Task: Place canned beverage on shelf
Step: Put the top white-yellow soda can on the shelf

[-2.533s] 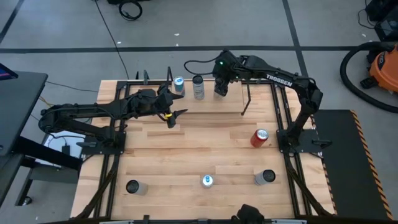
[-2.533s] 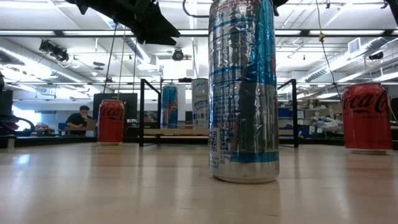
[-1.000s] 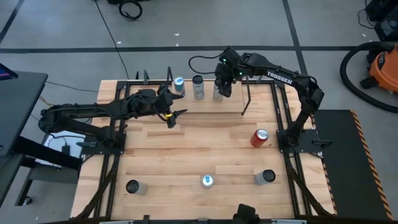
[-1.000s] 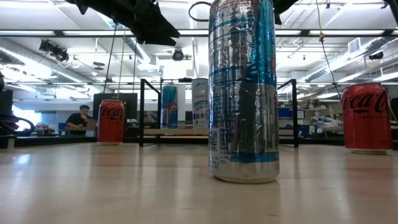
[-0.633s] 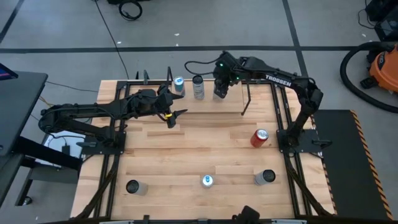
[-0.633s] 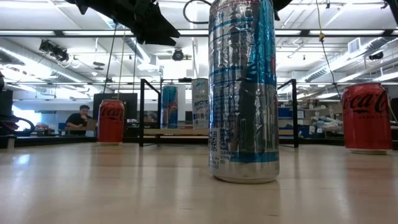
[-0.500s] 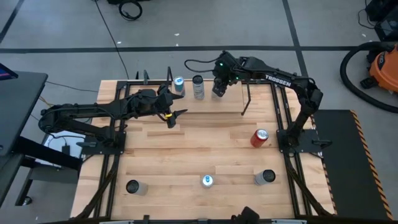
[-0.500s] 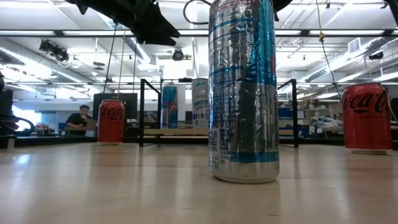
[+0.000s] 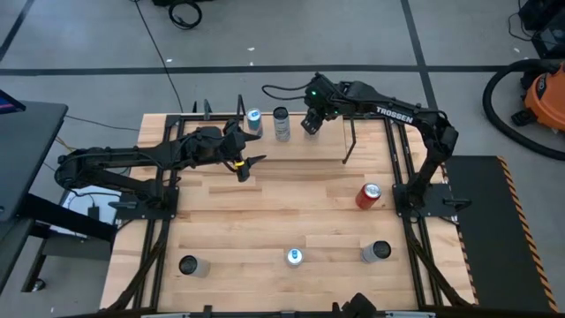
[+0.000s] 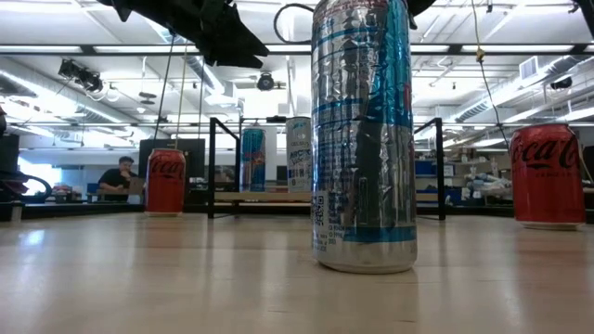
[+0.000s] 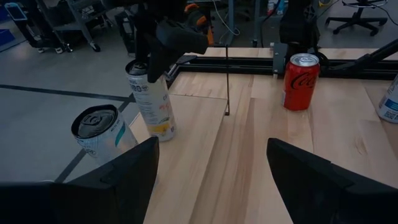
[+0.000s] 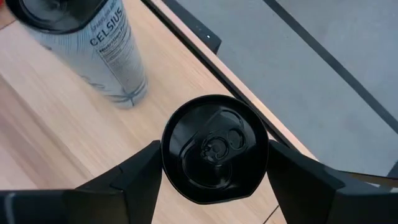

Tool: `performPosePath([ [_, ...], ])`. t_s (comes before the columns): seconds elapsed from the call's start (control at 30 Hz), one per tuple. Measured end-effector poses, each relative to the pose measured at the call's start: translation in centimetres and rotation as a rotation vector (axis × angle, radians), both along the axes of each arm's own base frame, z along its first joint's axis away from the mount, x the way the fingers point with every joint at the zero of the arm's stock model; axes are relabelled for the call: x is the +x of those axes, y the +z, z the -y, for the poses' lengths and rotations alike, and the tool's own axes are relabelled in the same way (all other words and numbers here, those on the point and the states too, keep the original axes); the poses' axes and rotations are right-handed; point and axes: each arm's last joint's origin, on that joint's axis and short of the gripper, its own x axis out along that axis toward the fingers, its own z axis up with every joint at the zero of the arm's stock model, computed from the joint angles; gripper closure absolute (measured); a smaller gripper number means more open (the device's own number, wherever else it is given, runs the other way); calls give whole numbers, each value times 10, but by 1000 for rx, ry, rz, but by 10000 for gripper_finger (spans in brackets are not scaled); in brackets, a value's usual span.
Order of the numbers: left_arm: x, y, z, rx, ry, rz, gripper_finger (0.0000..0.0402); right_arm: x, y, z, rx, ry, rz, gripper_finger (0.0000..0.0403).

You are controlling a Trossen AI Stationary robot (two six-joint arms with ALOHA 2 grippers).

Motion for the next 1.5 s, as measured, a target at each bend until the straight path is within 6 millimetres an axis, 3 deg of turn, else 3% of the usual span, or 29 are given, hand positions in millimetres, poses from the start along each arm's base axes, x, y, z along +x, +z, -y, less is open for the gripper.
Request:
performPosePath([
  [0.63, 0, 0, 0, -16, 6, 6, 102, 2, -1, -5, 45, -60, 37, 135],
  [1.5, 0, 0, 0, -20, 7, 7, 102, 4, 4, -4, 31, 32, 65, 108],
])
